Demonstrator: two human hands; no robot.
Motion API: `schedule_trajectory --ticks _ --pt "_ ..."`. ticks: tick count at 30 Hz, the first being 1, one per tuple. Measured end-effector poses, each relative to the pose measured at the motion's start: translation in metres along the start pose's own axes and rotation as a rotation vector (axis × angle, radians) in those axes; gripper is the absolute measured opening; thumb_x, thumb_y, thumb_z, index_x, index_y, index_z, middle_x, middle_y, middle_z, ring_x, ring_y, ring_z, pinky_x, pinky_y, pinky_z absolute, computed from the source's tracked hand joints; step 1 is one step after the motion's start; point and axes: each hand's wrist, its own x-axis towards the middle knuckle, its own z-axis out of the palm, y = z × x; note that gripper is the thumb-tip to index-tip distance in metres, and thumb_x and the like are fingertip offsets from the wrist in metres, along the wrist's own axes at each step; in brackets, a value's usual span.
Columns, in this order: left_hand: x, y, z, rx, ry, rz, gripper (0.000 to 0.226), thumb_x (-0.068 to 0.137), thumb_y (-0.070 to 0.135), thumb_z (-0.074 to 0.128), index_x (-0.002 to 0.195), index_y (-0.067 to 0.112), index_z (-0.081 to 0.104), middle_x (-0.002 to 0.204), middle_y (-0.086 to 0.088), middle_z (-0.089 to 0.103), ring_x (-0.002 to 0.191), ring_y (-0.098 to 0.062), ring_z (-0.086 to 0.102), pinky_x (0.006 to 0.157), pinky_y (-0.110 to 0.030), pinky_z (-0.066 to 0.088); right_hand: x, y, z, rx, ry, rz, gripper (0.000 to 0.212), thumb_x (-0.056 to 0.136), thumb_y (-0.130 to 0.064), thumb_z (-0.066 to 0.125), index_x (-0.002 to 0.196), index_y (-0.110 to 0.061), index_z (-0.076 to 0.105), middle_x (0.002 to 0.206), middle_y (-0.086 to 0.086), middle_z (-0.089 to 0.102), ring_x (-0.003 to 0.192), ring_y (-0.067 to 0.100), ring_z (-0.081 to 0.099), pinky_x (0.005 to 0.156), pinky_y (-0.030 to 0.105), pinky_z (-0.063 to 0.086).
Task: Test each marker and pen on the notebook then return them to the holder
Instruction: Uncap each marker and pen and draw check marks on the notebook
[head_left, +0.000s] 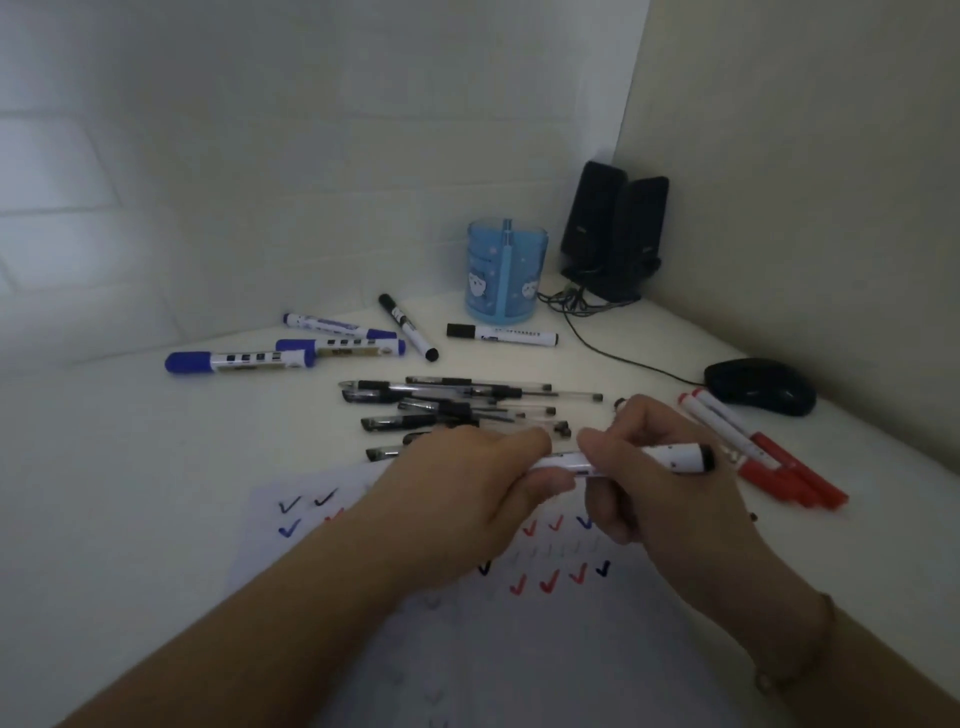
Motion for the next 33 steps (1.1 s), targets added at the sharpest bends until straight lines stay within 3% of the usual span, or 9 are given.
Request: schedule_trajectory --ticks 3,6,11,13,15,17,21,26,33 --pt "0.001 0.002 -0.003 -0.02 0.019 0.029 0.041 0.094 0.06 0.026 0.082 0.028 0.05 0.053 0.007 0.049 0.045 -0.008 0.045 0.043 -0.019 0.033 0.002 0.002 -0.003 0.038 -0.066 -0.039 0.028 0.081 -0.023 0.067 0.062 -0.016 0.048 0.041 0.007 0.051 0.033 0.019 0.038 0.038 0.022 0.035" --pt "0.0 0.0 -0.003 -0.136 0.033 0.025 0.036 0.09 0.061 0.038 0.087 0.03 0.055 0.055 0.006 0.056 0.047 -0.011 0.051 0.045 -0.021 0.039 0.004 0.001 -0.009 -0.039 -0.158 -0.145 0.022 0.078 -0.027 0.061 0.063 -0.019 0.048 0.042 0.005 0.052 0.034 0.02 0.041 0.041 0.025 0.038" --pt "-0.004 0.002 -0.002 -0.222 0.023 -0.078 0.043 0.079 0.075 0.041 0.098 0.037 0.047 0.054 0.002 0.056 0.049 -0.013 0.051 0.046 -0.026 0.042 0.003 -0.004 -0.023 -0.08 -0.173 -0.174 0.009 0.076 -0.03 0.063 0.072 -0.024 0.06 0.047 0.004 0.055 0.039 0.022 0.047 0.042 0.029 0.04" --pt "-0.007 0.0 -0.004 -0.299 0.015 -0.104 0.039 0.083 0.072 0.034 0.102 0.039 0.044 0.057 -0.001 0.054 0.054 -0.015 0.051 0.048 -0.026 0.041 0.004 -0.008 -0.038 0.008 -0.206 -0.107 0.024 0.077 -0.042 0.065 0.089 -0.021 0.068 0.055 0.006 0.062 0.046 0.025 0.055 0.043 0.028 0.043" --pt "-0.01 -0.003 -0.006 -0.386 0.016 -0.099 0.023 0.092 0.047 0.03 0.104 0.036 0.046 0.063 0.0 0.052 0.059 -0.017 0.051 0.053 -0.028 0.04 0.007 -0.011 -0.051 0.032 -0.269 -0.015 0.041 0.077 -0.052 0.066 0.095 -0.015 0.07 0.069 0.011 0.068 0.058 0.028 0.064 0.045 0.028 0.047" --pt "-0.012 -0.005 -0.005 -0.418 0.005 -0.119 0.019 0.094 0.03 0.03 0.104 0.035 0.046 0.069 0.001 0.052 0.063 -0.016 0.049 0.055 -0.026 0.04 0.01 -0.007 -0.056 -0.07 -0.272 0.024 0.033 0.069 -0.047 0.076 0.08 -0.016 0.072 0.066 0.01 0.066 0.055 0.024 0.061 0.045 0.028 0.045" --pt "-0.011 -0.003 0.001 -0.347 -0.071 -0.141 0.018 0.091 0.043 0.044 0.108 0.046 0.041 0.084 0.018 0.057 0.08 -0.001 0.056 0.065 -0.016 0.046 0.011 0.006 -0.051 -0.205 -0.16 0.095 0.028 0.06 -0.032 0.075 0.044 -0.021 0.054 0.044 -0.002 0.051 0.04 0.01 0.046 0.041 0.021 0.04" --pt "-0.011 -0.002 0.004 -0.27 -0.104 -0.111 0.029 0.087 0.046 0.057 0.113 0.047 0.044 0.092 0.028 0.057 0.086 0.002 0.057 0.073 -0.018 0.049 0.011 0.007 -0.048 -0.478 -0.103 0.1 0.034 0.074 -0.005 0.072 0.048 -0.01 0.051 0.044 -0.002 0.052 0.044 0.005 0.052 0.048 0.023 0.042" --pt "-0.01 0.0 0.004 -0.288 -0.081 -0.136 0.029 0.084 0.05 0.054 0.111 0.049 0.043 0.092 0.031 0.06 0.085 -0.002 0.061 0.073 -0.026 0.054 0.009 0.008 -0.046 -0.569 -0.136 0.116 0.028 0.072 -0.012 0.069 0.05 -0.01 0.051 0.047 0.001 0.052 0.043 0.002 0.047 0.045 0.01 0.04"
